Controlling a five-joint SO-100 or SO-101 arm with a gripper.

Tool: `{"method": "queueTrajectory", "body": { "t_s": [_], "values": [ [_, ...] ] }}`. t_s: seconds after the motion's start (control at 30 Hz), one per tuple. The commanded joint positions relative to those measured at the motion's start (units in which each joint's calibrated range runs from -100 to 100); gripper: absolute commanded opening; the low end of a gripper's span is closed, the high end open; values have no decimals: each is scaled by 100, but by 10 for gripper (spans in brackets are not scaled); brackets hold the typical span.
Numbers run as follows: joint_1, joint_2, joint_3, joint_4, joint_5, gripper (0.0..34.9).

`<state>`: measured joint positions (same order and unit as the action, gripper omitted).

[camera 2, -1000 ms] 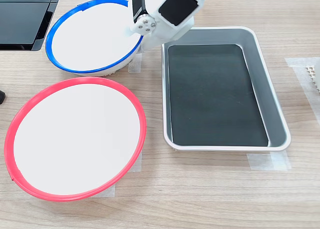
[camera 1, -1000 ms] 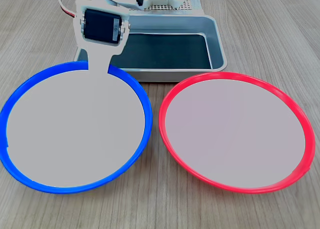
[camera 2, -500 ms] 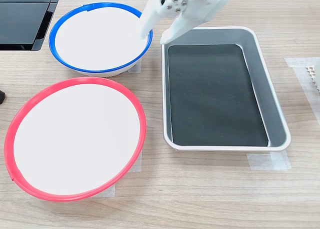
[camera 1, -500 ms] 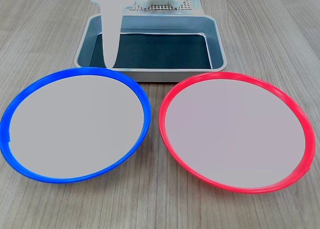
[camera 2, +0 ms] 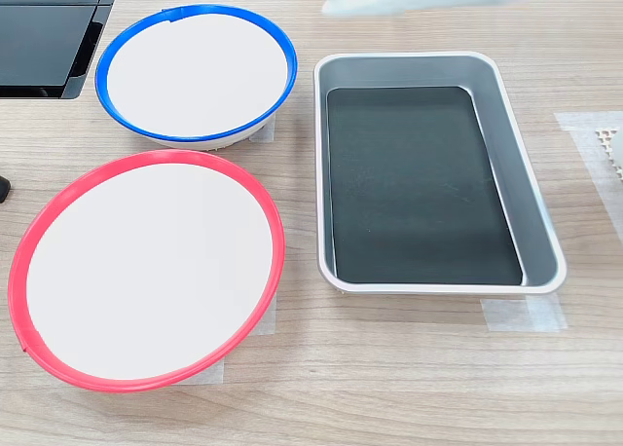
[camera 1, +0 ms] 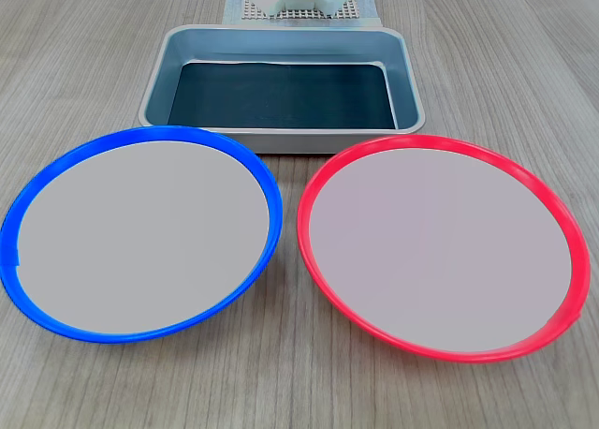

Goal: Lift the stacked dish and set it down on the table.

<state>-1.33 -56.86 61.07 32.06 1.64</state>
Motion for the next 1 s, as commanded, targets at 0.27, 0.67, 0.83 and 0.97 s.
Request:
{"method": "queueTrajectory", "body": {
  "t_s": [0.27,0.67,0.83,0.97],
  "values": [
    [203,-3845,3893,100,-171,0],
    [335,-4220,3893,1545,-283,1],
    [316,-4220,3893,1545,-259,4],
    [307,-4220,3893,1545,-254,3]
  ]
}}
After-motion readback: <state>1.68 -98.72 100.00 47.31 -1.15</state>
